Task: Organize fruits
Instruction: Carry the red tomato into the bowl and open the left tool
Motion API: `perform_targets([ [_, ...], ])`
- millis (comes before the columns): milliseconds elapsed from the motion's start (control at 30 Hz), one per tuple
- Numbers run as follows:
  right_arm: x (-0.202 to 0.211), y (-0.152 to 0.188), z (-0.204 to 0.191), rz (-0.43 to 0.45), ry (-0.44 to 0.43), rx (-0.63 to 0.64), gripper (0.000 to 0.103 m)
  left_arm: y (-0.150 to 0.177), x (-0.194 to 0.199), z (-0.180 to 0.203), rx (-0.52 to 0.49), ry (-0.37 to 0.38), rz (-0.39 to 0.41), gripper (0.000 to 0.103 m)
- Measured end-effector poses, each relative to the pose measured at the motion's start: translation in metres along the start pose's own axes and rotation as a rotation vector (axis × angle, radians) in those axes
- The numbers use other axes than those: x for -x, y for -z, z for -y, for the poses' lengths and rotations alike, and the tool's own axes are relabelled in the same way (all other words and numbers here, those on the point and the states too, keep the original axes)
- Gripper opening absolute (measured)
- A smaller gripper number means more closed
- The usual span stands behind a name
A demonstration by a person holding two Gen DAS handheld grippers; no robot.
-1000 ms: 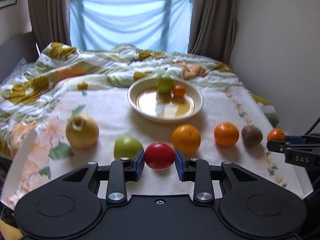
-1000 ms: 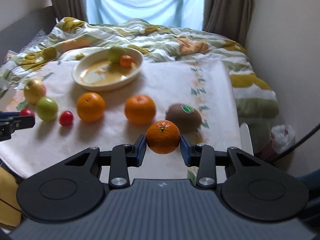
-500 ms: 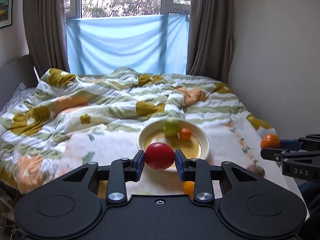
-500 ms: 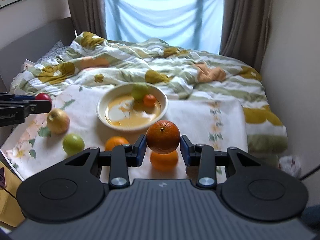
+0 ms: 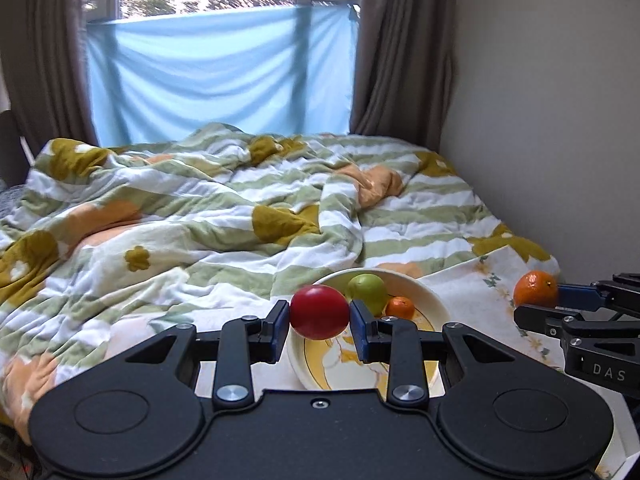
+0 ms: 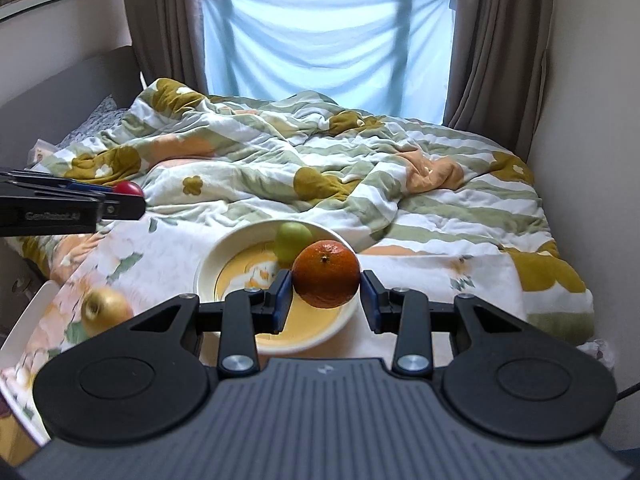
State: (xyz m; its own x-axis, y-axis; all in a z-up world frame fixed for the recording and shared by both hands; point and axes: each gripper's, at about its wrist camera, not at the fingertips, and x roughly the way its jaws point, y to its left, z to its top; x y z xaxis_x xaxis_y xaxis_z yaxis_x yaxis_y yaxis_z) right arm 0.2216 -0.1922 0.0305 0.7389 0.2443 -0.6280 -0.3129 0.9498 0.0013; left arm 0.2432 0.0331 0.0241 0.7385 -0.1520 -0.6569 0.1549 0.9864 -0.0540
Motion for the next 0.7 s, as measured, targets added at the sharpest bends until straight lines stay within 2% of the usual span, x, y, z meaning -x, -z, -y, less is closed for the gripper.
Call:
perform_targets([
  [333,-0.068,-0.012,-0.007,-0.061,0.051,-0.048,0.052,-0.014,-0.089,-0.015,-0.079,0.091,-0.107,0.036],
  [700,-0.099,-0.003,-0.001,-0.124,0.139,-0.122,0.052,-0.004,-0.151,-0.006,-0.189,0.180,-0.214,0.036],
])
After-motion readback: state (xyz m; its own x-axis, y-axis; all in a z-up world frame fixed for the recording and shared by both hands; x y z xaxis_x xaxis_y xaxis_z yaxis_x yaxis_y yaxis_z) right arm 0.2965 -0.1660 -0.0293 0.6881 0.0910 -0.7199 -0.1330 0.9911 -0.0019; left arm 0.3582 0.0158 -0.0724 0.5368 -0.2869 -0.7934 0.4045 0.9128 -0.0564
